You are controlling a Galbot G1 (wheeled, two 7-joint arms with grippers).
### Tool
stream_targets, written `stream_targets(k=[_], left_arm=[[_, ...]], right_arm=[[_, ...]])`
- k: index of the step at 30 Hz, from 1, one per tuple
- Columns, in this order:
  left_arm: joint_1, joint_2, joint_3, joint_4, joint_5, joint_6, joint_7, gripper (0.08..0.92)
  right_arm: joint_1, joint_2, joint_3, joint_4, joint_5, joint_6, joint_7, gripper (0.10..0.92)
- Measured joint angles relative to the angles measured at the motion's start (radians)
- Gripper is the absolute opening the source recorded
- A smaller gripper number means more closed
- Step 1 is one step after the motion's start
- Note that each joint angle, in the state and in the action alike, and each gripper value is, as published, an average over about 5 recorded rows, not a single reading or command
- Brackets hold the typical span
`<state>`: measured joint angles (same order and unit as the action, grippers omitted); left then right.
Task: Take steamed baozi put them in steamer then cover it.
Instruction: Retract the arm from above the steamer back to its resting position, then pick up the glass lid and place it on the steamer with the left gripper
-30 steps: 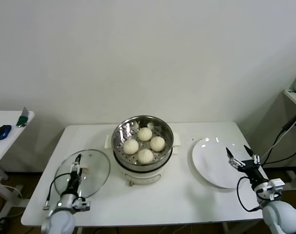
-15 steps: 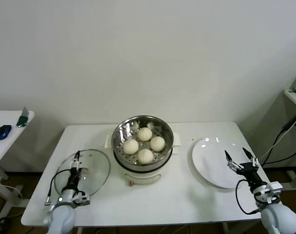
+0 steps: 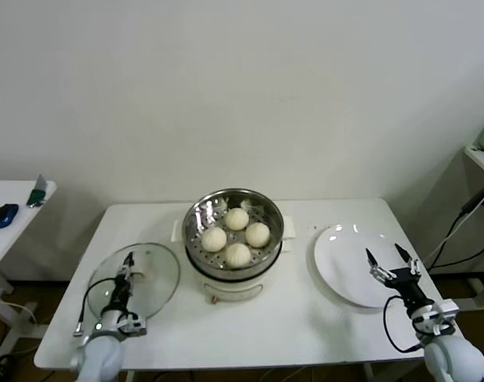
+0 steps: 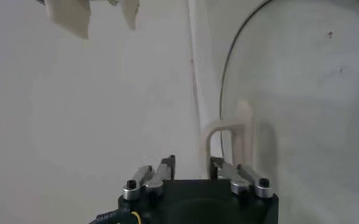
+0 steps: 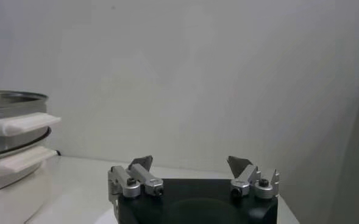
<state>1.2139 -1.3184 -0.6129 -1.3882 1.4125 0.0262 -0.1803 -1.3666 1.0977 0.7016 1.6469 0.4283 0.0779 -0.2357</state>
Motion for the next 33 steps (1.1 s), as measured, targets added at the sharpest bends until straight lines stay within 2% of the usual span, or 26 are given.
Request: stream_targets(k=[9,20,33], left_arm=[[0.019,0.013,-0.005,-0.026,-0.037,-0.001,0.01,0.164],[0.112,0.046,-0.038,-0.179,-0.108,0.054,0.012,0.15],[0.291,0.122,-0.061,-0.525,-0.154,0.287,0.012,0.15]], right_arm=[[0.009,0.004,-0.002,-0.009,-0.012,0.005,-0.001,0.823],[0.025,-0.018,-0.008,-0.025,-0.013,0.005,0.003,0.823],[0.075,-0.05,-0.05,-0.066,-0.029,0.014,0.012,0.823]])
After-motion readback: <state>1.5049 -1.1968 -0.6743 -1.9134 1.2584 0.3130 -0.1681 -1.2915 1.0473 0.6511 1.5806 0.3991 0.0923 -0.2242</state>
